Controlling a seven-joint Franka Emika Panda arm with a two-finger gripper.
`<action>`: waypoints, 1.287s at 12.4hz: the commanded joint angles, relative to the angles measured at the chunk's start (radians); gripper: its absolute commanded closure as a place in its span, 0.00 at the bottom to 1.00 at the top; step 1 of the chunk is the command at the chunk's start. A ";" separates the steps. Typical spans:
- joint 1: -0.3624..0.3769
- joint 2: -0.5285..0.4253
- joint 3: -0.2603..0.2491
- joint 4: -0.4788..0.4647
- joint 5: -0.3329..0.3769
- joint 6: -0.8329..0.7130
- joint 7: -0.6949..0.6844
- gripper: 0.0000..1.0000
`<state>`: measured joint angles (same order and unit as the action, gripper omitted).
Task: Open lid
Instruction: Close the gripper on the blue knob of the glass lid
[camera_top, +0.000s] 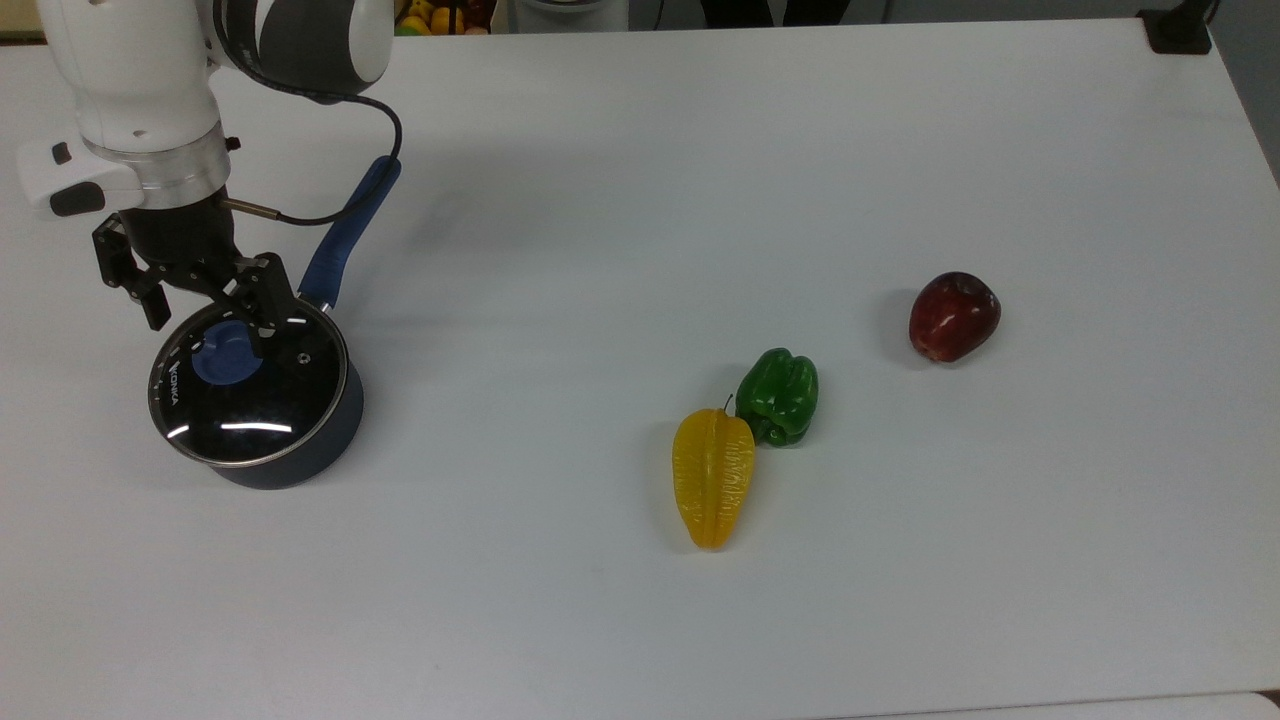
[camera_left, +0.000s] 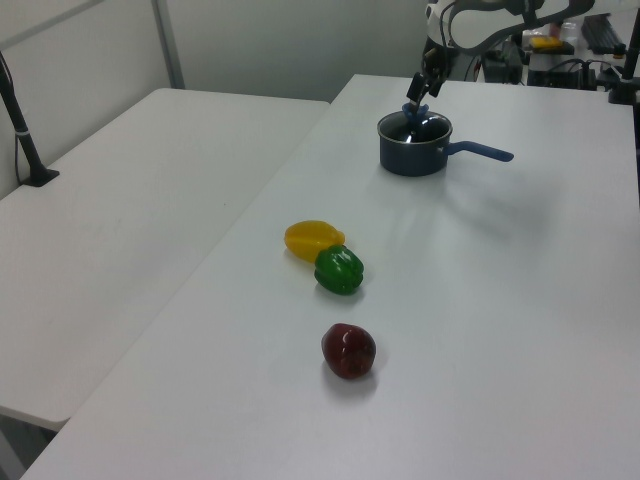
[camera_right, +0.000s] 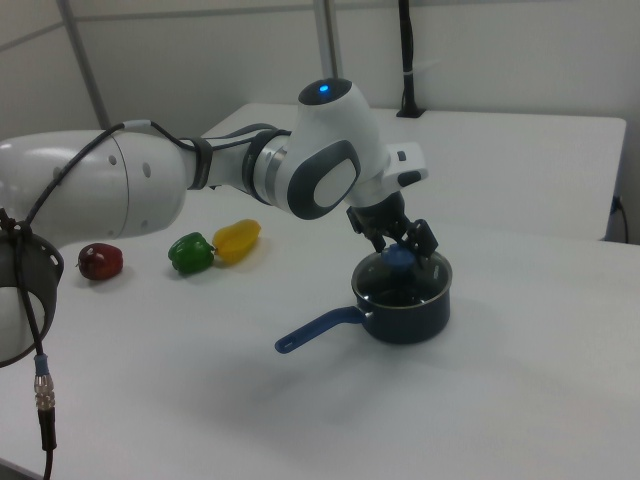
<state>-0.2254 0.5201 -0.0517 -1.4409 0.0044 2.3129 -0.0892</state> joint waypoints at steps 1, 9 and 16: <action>0.000 0.003 0.003 0.013 0.035 0.002 0.025 0.00; 0.011 0.015 0.007 0.007 0.046 0.013 0.025 0.00; 0.011 0.027 0.010 0.016 0.046 0.046 0.023 0.08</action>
<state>-0.2182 0.5443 -0.0452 -1.4333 0.0349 2.3150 -0.0704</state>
